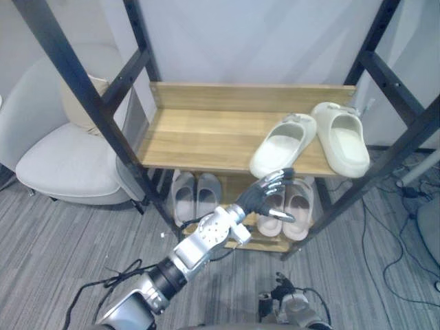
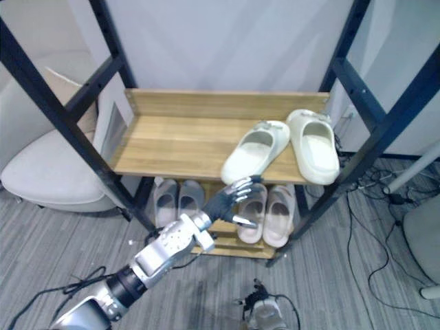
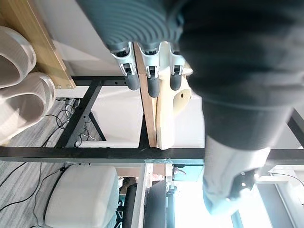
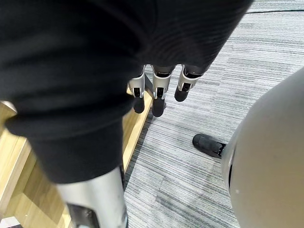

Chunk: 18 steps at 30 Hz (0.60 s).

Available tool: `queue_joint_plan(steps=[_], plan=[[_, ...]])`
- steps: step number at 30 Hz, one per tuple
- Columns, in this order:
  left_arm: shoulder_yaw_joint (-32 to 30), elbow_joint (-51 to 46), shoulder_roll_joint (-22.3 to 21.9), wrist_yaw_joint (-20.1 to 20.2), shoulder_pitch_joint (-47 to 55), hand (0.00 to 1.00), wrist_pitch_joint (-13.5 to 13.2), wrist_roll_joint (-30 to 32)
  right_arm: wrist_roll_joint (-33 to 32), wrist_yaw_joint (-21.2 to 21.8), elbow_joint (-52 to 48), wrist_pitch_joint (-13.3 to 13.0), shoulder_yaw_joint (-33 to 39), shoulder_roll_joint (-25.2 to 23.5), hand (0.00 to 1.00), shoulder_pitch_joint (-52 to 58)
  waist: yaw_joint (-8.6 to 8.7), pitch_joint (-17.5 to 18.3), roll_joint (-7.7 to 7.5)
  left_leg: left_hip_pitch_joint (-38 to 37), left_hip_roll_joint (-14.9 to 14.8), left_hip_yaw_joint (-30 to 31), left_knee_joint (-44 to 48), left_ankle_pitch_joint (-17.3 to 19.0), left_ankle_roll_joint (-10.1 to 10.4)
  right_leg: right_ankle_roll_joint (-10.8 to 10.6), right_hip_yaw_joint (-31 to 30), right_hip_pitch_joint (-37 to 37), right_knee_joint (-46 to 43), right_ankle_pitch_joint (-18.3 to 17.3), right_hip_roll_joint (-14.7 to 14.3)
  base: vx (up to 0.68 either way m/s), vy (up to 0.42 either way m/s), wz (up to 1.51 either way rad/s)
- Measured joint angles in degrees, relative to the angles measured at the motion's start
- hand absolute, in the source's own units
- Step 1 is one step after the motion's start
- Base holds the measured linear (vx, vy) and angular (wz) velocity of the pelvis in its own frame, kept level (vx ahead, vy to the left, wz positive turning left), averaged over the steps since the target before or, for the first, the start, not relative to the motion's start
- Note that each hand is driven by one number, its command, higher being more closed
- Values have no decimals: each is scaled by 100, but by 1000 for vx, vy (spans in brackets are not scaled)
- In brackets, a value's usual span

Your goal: Organize the slippers on the shoe rack

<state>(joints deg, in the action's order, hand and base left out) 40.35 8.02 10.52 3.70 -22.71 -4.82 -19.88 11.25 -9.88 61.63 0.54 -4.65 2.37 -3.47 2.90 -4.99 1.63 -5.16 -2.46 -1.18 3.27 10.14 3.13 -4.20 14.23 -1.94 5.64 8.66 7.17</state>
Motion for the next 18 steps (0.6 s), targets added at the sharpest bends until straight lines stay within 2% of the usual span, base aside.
queue_joint_plan(steps=[18], plan=[[1,504,-68,-27,-141,0,3,59,0,-16,-24,5,223,-6,0,21,34,-46,-74,-86,3,-102,-70,8,-8,-27,-62,5,0,-18,-1,-5,-2,-2]])
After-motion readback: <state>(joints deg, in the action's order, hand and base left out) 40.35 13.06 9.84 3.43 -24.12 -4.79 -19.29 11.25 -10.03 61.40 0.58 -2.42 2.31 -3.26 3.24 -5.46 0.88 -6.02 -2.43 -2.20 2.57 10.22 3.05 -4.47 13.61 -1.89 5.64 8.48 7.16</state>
